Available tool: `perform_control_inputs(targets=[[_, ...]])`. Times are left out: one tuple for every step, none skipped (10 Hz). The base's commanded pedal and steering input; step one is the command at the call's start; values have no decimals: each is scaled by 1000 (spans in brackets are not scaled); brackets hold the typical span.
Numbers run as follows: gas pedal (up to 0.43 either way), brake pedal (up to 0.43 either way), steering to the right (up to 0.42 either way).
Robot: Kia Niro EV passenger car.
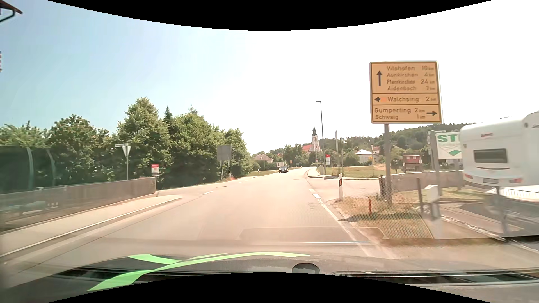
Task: Follow the waypoints while adhering to traffic rules and regulations
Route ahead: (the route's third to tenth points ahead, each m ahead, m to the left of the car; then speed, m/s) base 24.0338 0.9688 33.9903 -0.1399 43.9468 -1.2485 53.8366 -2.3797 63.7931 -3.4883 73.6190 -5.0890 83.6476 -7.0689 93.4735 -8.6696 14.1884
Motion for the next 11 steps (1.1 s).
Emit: perform_control_inputs(targets=[[130, 0, 7], [138, 0, 7], [138, 0, 7], [150, 0, 8], [150, 0, 8], [150, 0, 7], [138, 0, 7], [87, 0, 6], [79, 0, 6], [79, 0, 5], [87, 0, 3]])
